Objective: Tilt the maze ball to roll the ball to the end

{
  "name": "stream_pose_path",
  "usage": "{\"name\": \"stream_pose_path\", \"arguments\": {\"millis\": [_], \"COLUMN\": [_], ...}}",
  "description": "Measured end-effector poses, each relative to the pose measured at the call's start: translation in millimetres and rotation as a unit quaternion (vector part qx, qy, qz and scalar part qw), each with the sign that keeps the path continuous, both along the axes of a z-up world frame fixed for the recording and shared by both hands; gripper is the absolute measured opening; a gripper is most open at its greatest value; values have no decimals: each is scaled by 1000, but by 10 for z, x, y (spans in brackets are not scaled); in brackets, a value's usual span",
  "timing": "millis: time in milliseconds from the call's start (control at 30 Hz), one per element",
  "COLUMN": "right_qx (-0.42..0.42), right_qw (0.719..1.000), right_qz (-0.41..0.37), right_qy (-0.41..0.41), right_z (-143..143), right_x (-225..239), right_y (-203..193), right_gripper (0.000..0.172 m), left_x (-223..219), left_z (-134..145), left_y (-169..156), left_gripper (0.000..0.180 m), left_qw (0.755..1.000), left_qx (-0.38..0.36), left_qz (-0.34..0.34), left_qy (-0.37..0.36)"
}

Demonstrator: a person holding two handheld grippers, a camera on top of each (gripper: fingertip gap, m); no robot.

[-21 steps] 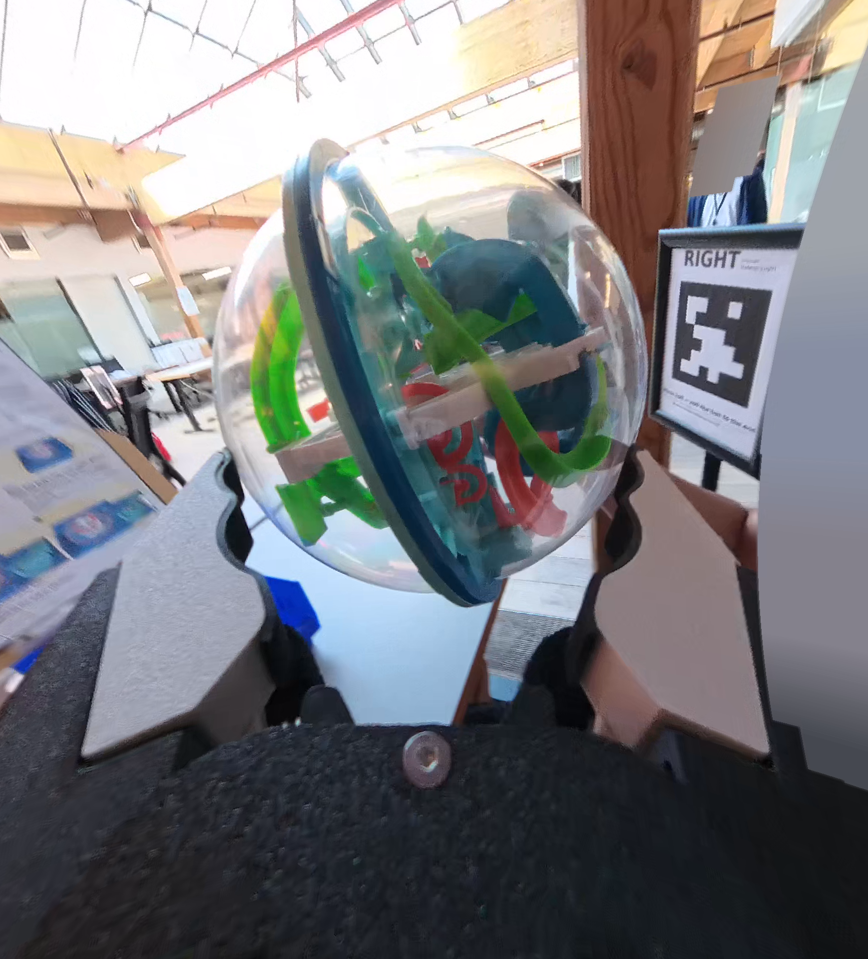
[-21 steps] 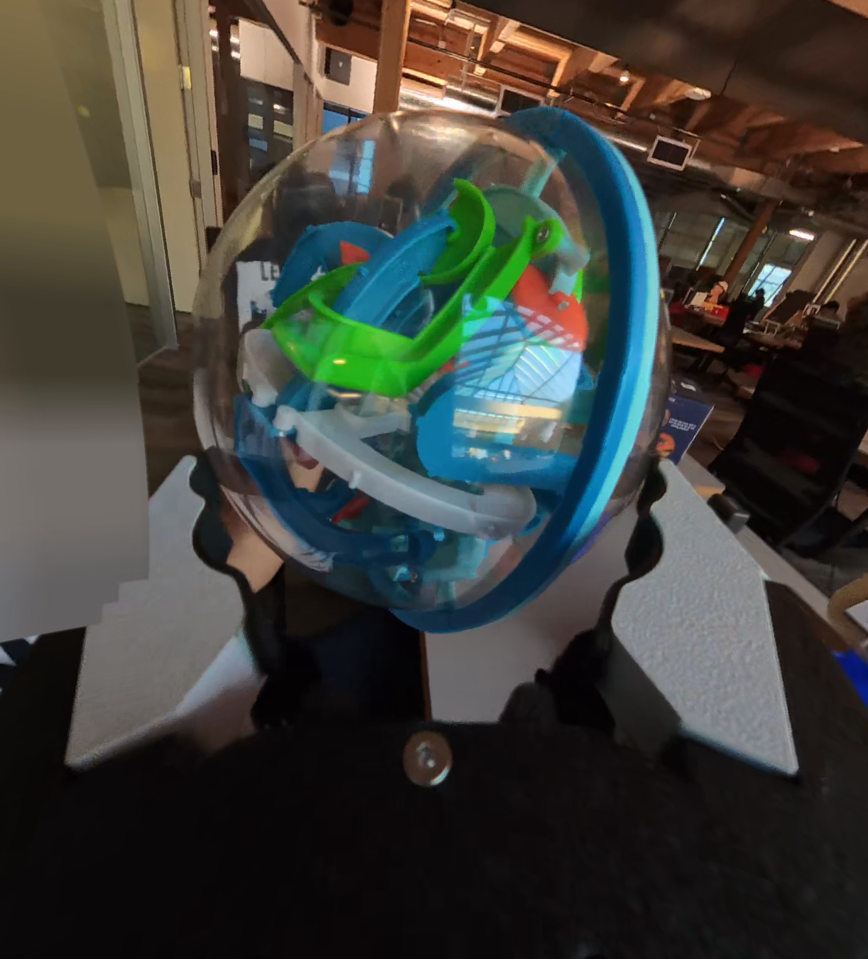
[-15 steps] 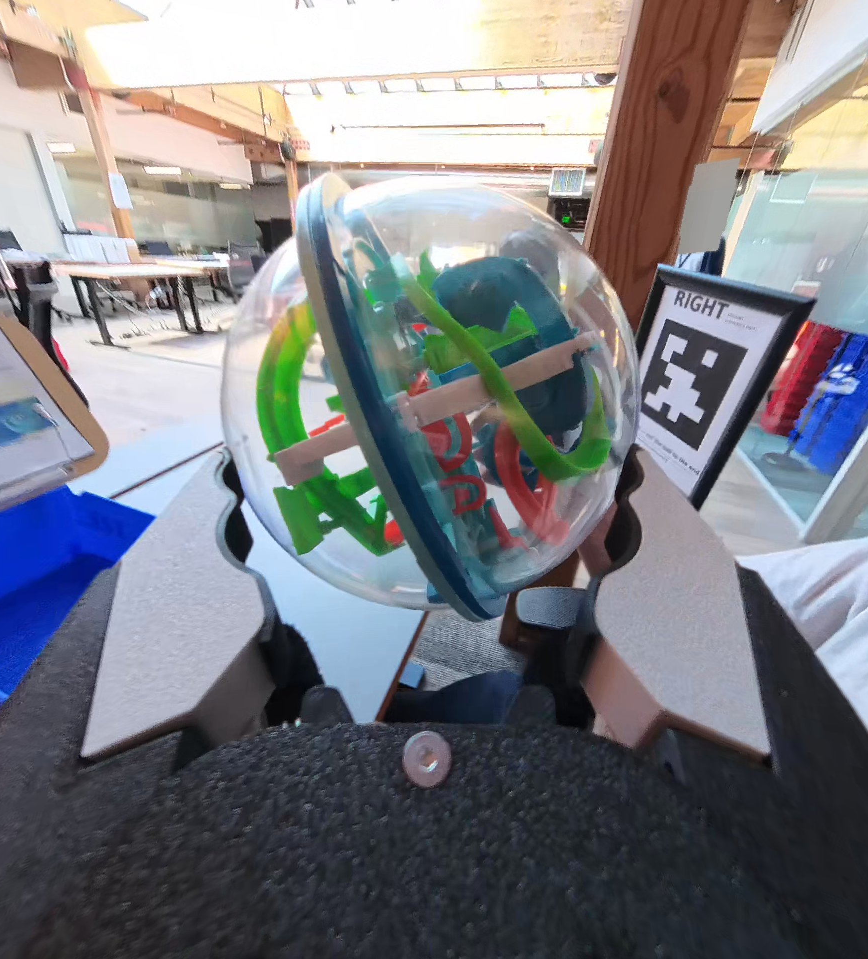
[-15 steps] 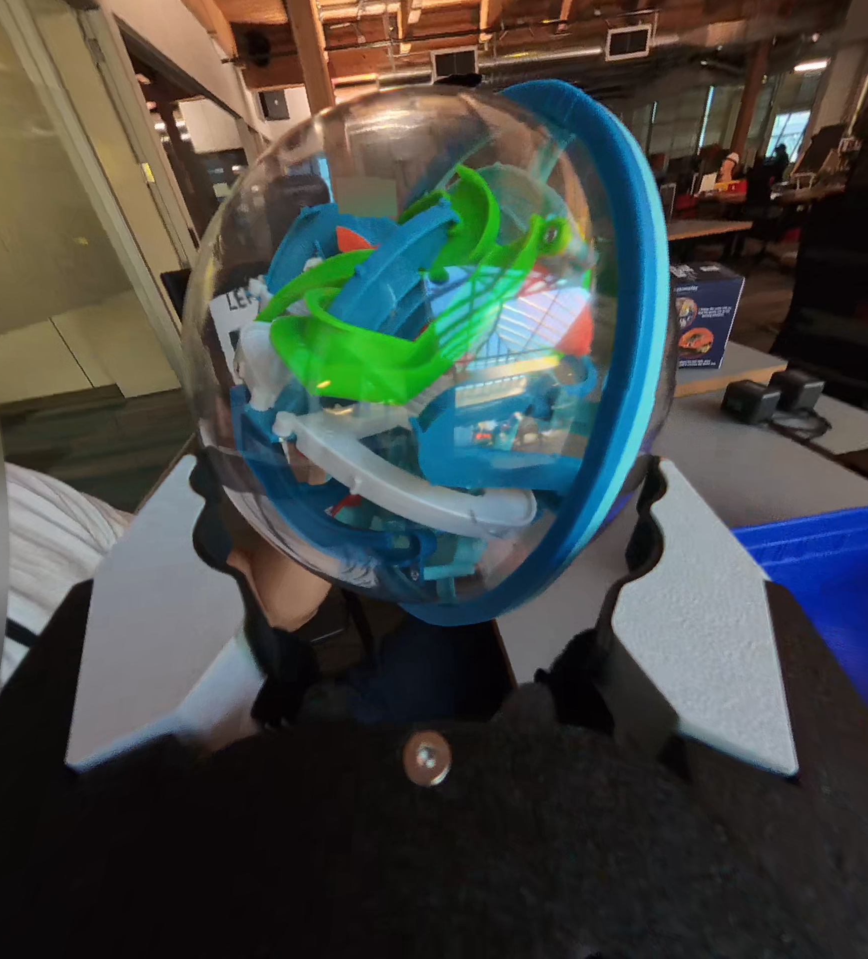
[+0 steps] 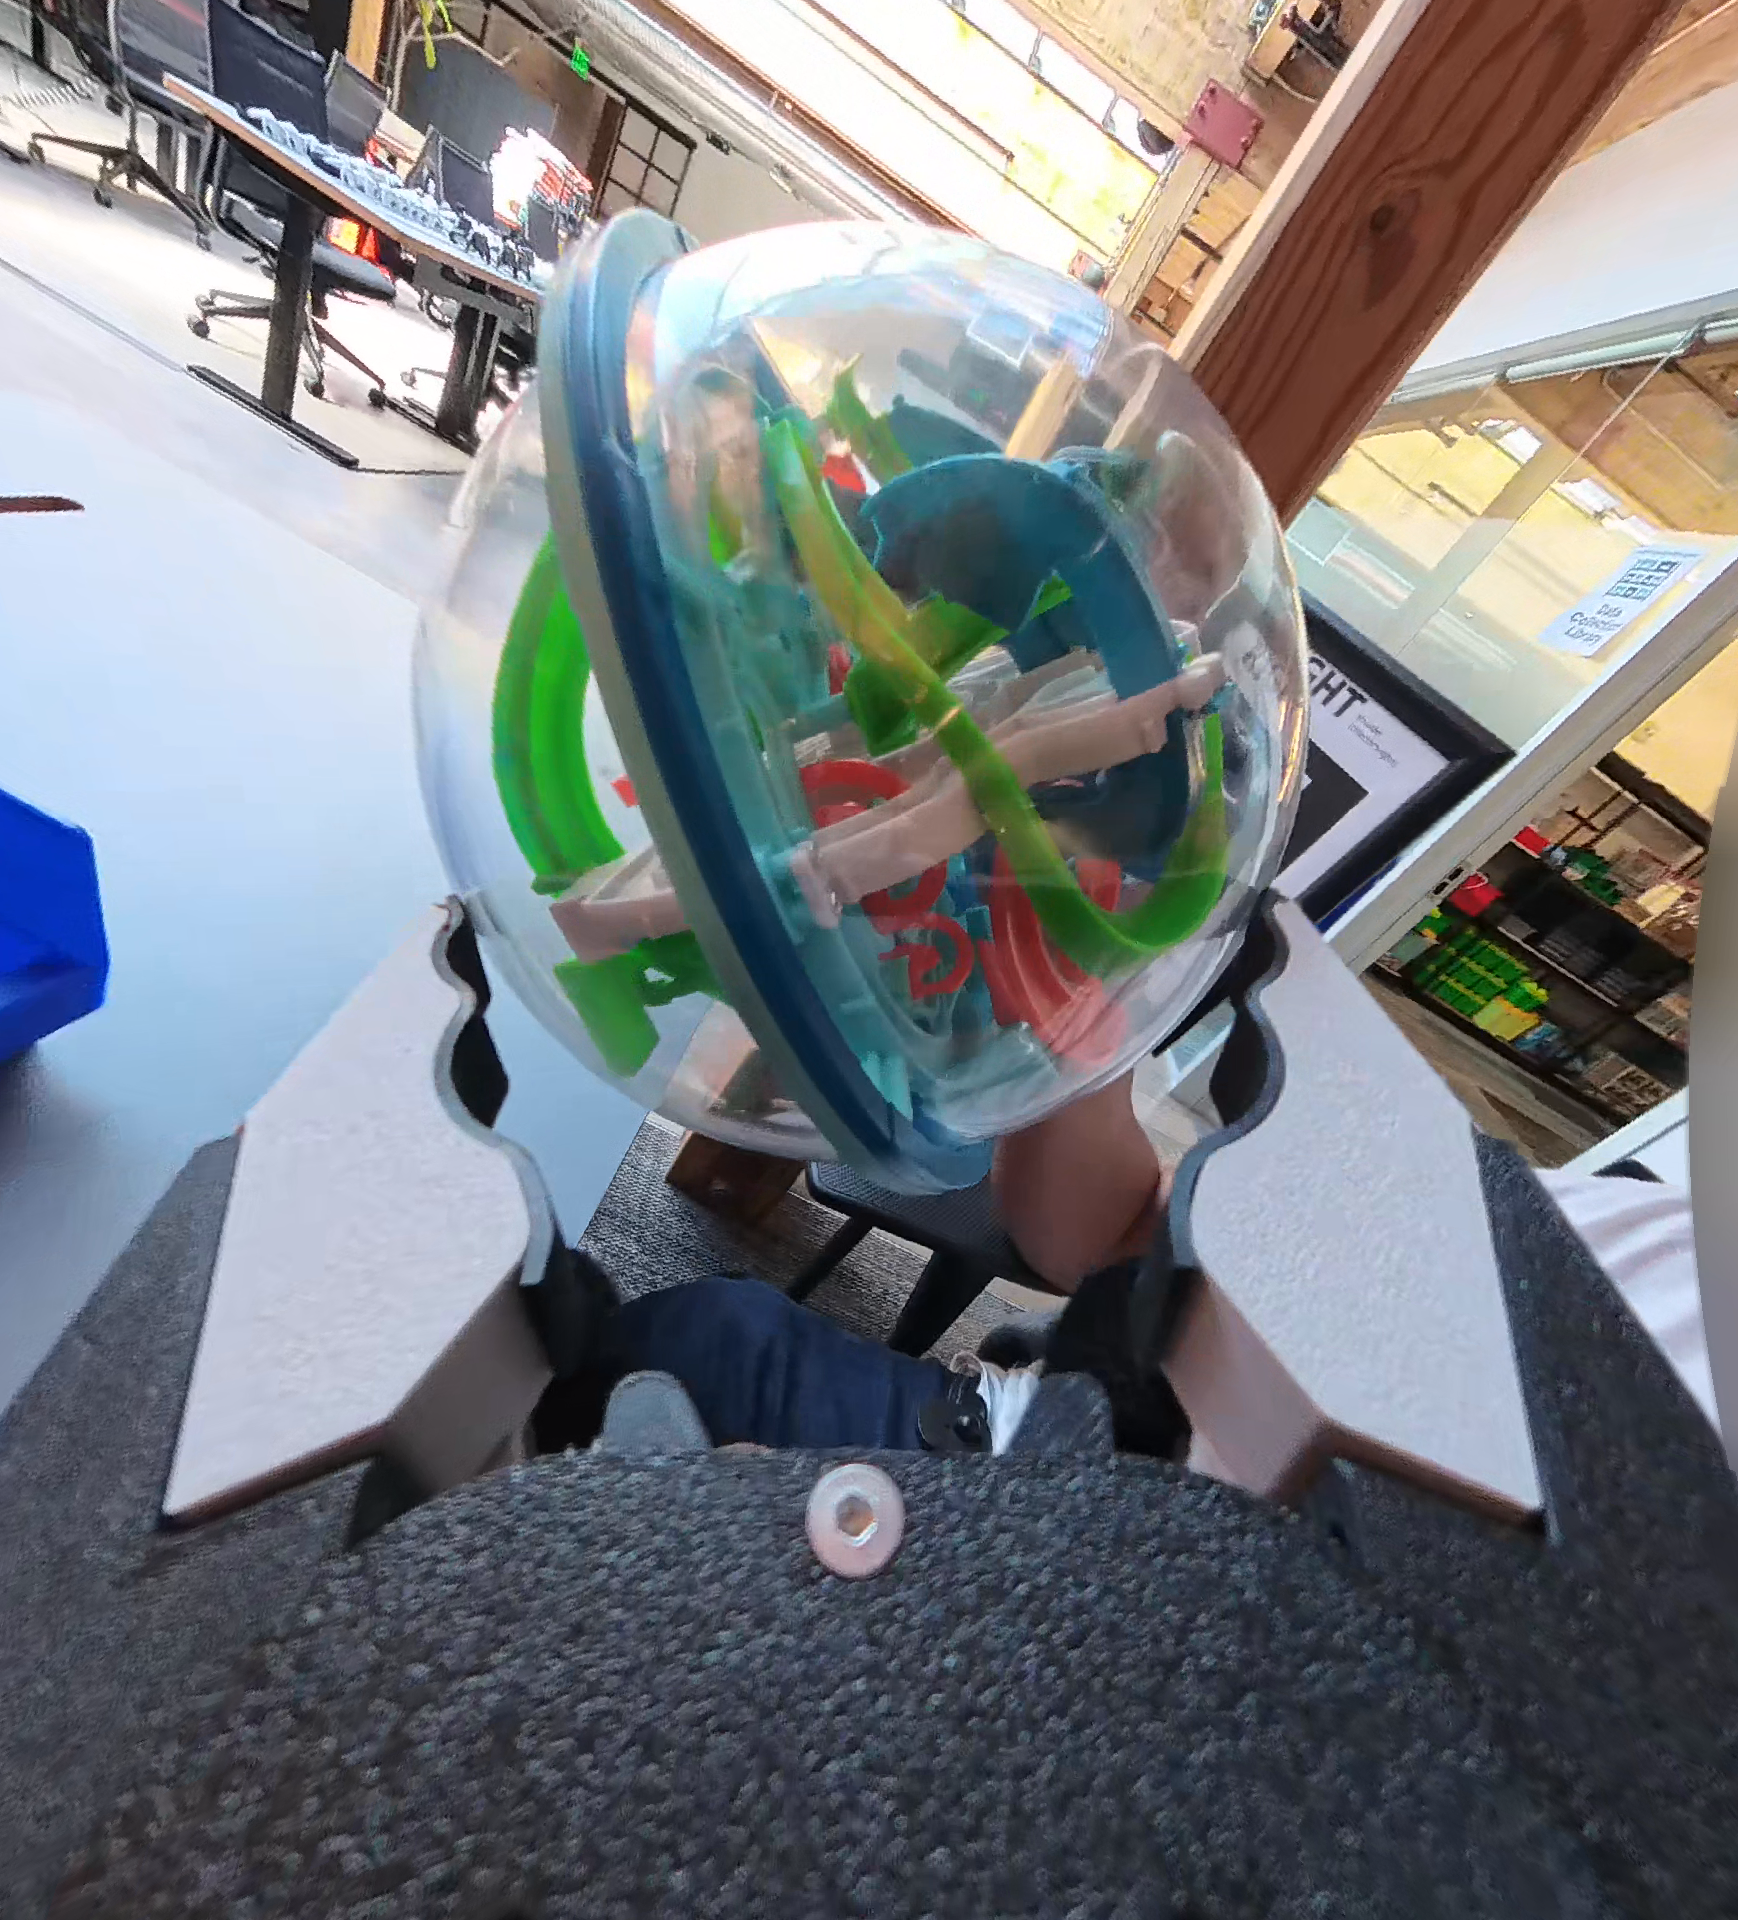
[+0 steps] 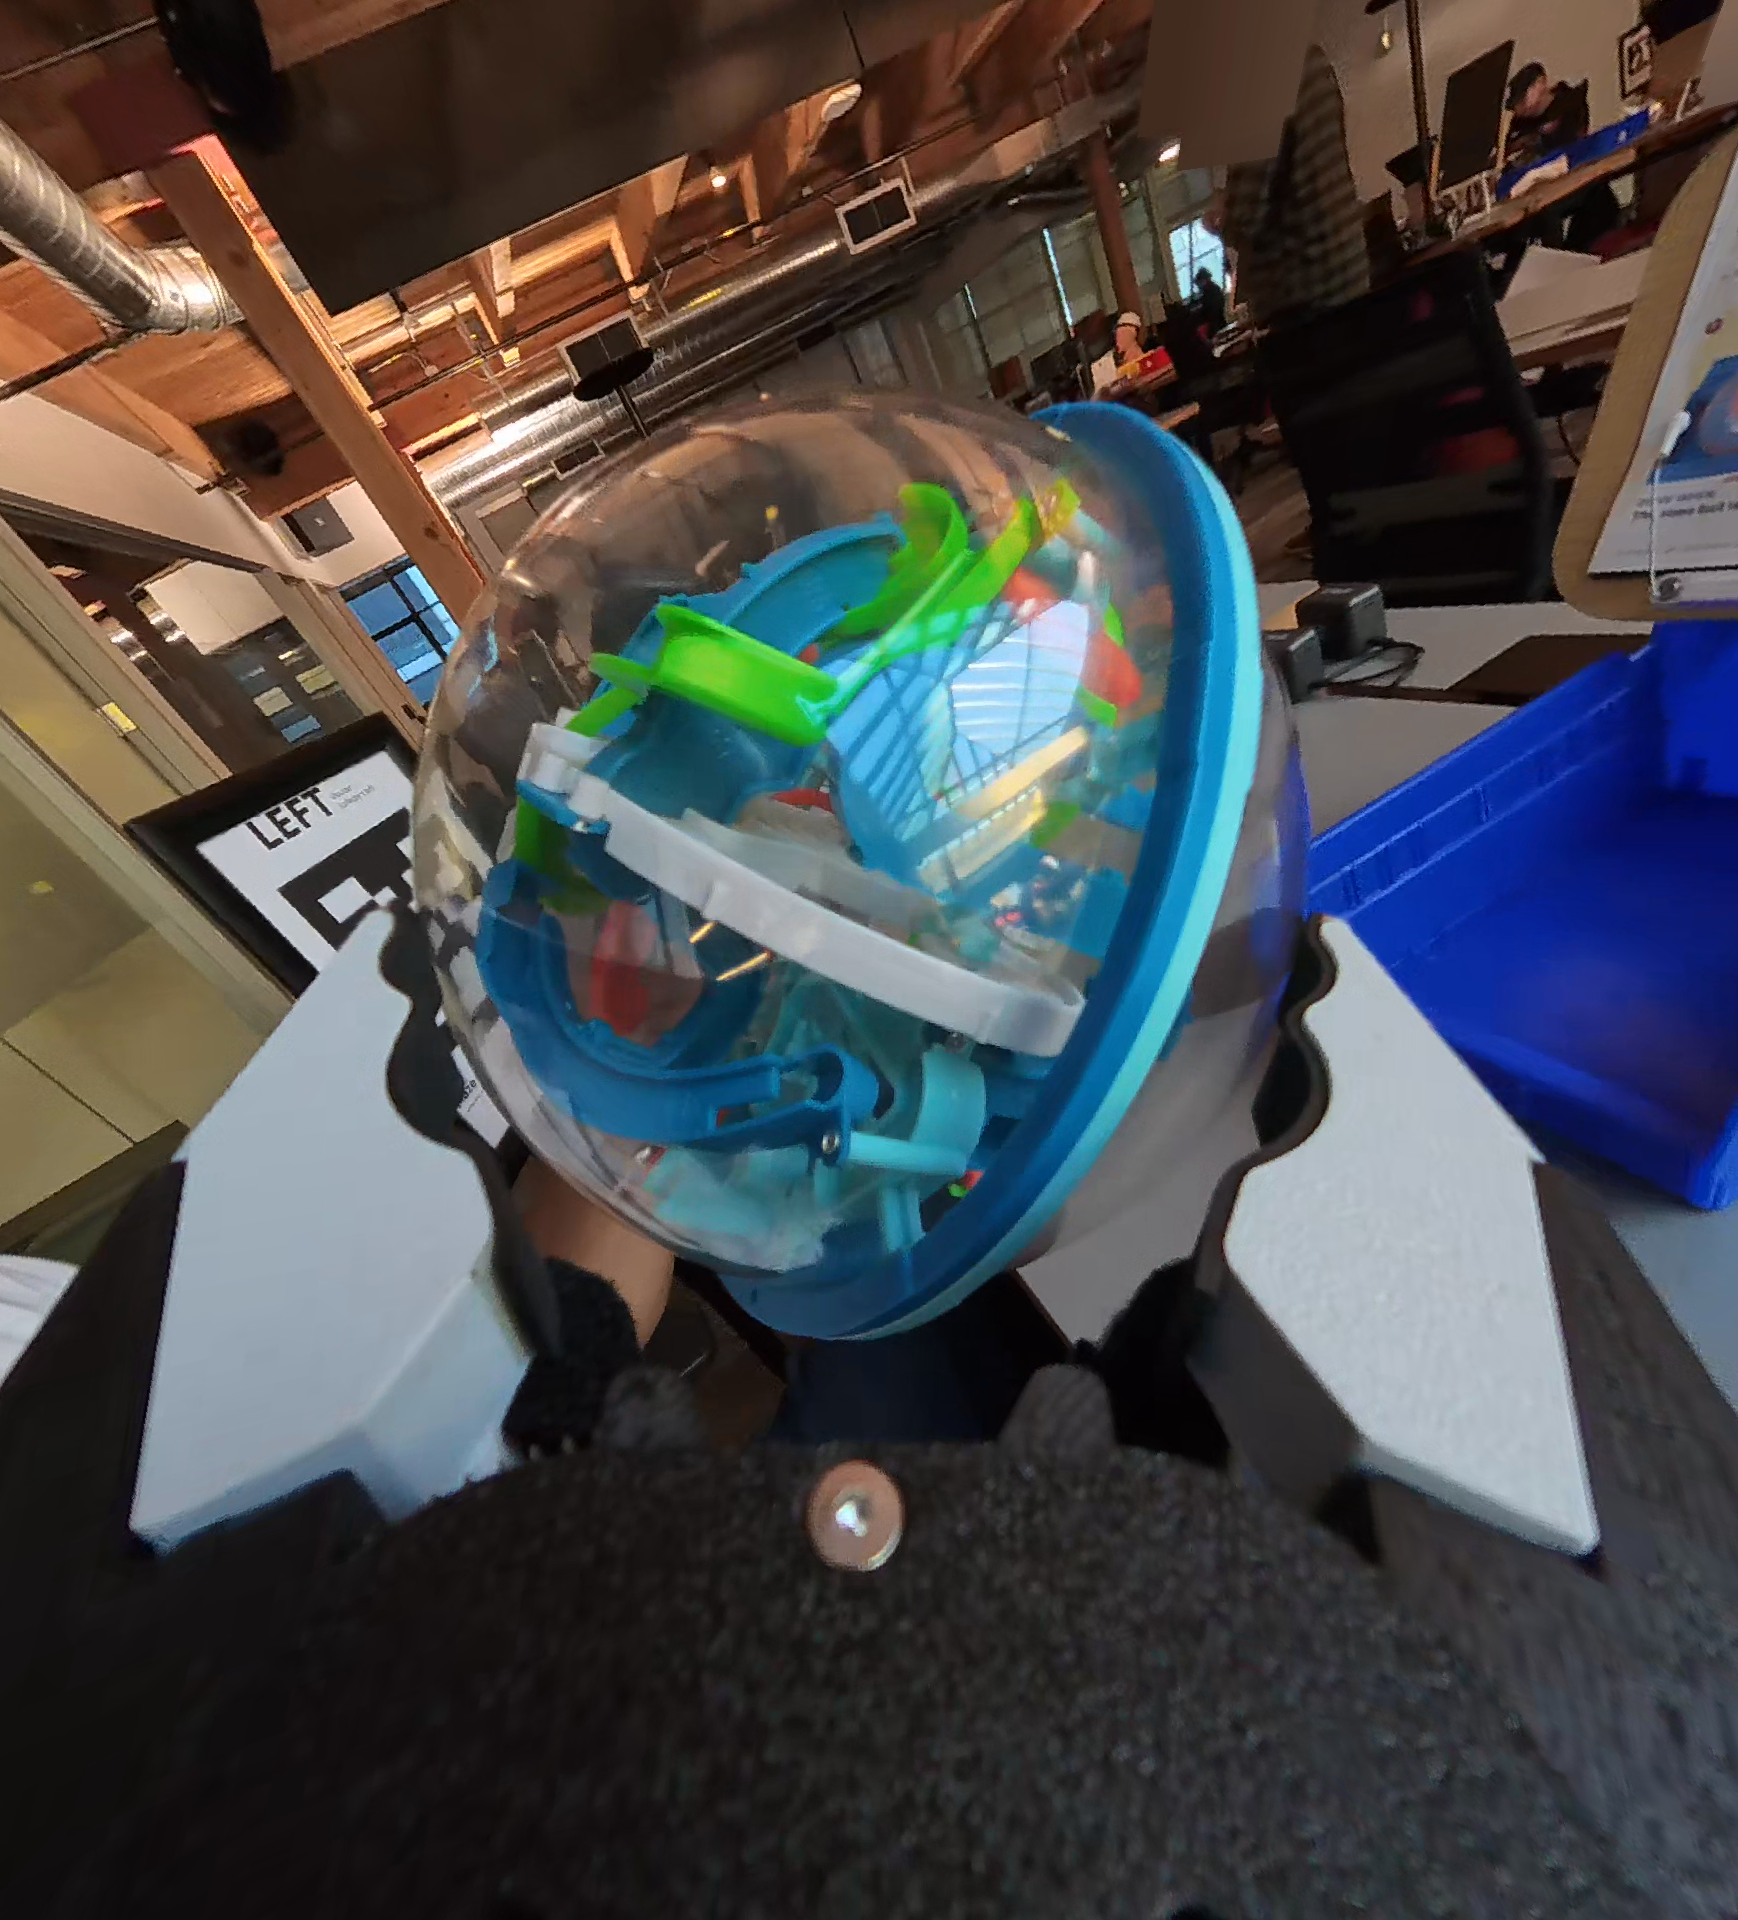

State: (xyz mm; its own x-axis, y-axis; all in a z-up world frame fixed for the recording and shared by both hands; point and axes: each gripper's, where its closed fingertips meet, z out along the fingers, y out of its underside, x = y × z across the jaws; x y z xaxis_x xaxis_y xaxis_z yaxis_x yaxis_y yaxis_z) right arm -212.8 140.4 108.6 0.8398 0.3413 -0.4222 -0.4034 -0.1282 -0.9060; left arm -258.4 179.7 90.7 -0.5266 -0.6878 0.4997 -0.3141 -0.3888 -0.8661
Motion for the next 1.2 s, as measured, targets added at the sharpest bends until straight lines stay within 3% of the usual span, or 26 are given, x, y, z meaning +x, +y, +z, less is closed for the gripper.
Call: {"name": "stream_pose_path", "arguments": {"millis": [1200], "right_qx": [-107], "right_qw": [980], "right_qz": [-1], "right_qy": [168], "right_z": [-1024], "right_x": [671], "right_y": [504], "right_gripper": [154], "left_x": [632], "left_z": [-897], "left_y": [492], "left_gripper": [138], "left_qw": [984], "left_qx": [-113], "left_qz": [27], "left_qy": [137]}}
